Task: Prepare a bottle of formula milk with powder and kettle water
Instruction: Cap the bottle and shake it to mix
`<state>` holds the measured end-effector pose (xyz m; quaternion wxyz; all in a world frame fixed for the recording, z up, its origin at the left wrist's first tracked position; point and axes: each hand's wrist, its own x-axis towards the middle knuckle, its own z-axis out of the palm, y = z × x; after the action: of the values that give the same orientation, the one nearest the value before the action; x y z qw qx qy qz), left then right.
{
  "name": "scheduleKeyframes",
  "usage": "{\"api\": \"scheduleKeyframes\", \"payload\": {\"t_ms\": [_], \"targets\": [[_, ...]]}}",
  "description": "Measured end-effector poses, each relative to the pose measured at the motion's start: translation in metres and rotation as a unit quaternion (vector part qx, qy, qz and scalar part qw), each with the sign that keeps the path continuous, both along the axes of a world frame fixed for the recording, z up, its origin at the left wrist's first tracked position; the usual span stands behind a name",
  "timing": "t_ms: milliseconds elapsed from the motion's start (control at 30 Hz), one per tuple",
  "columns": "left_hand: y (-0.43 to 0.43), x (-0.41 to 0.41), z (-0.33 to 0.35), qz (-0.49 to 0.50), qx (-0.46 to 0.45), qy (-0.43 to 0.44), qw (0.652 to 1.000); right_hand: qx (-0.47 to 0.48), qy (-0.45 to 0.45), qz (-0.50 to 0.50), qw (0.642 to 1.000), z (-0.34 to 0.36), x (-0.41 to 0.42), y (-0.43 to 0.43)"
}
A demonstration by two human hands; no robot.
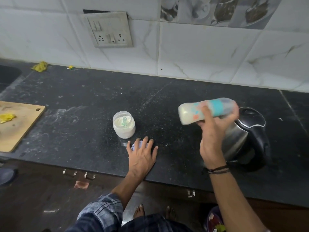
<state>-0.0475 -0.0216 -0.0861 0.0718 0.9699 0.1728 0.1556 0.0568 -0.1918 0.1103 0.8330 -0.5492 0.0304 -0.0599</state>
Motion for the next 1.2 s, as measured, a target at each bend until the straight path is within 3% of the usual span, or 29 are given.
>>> {"api": "scheduleKeyframes", "payload": {"t_ms": [100, 233, 367, 500, 633, 767, 900, 1033, 1133, 1200], "targets": [[0.0, 0.0, 0.0, -0.002, -0.001, -0.009, 1.0, -0.061, -0.017, 0.081, 0.995, -0.002, -0.004, -0.004], [-0.001, 0.001, -0.002, 0.005, 0.001, -0.018, 1.0, 0.007, -0.025, -0.002, 1.0, 0.0, 0.002, -0.003], [0.001, 0.001, -0.003, 0.002, 0.001, -0.009, 1.0, -0.059, 0.004, 0.097, 0.993, -0.003, 0.002, -0.002], [0.0, 0.001, -0.002, 0.006, 0.001, -0.002, 1.0, 0.007, -0.005, 0.008, 1.0, -0.006, 0.003, 0.001], [0.002, 0.001, -0.003, -0.001, -0.001, 0.004, 1.0, -0.04, -0.003, 0.098, 0.994, -0.006, -0.002, 0.005], [0.001, 0.001, -0.005, 0.004, 0.001, -0.002, 1.0, 0.028, -0.007, 0.0, 1.0, -0.001, 0.004, 0.004], [0.003, 0.001, -0.007, -0.003, 0.004, -0.009, 1.0, -0.036, -0.013, 0.096, 0.995, -0.003, 0.006, 0.001], [0.001, 0.002, -0.006, 0.003, 0.005, -0.01, 1.0, 0.021, -0.011, 0.002, 1.0, -0.003, 0.009, -0.001], [0.002, 0.001, -0.005, -0.004, 0.007, -0.012, 1.0, -0.04, -0.002, 0.087, 0.995, -0.006, 0.009, -0.003], [0.002, 0.001, -0.005, -0.004, 0.007, -0.013, 1.0, -0.034, -0.009, 0.072, 0.997, -0.006, 0.007, -0.003]]}}
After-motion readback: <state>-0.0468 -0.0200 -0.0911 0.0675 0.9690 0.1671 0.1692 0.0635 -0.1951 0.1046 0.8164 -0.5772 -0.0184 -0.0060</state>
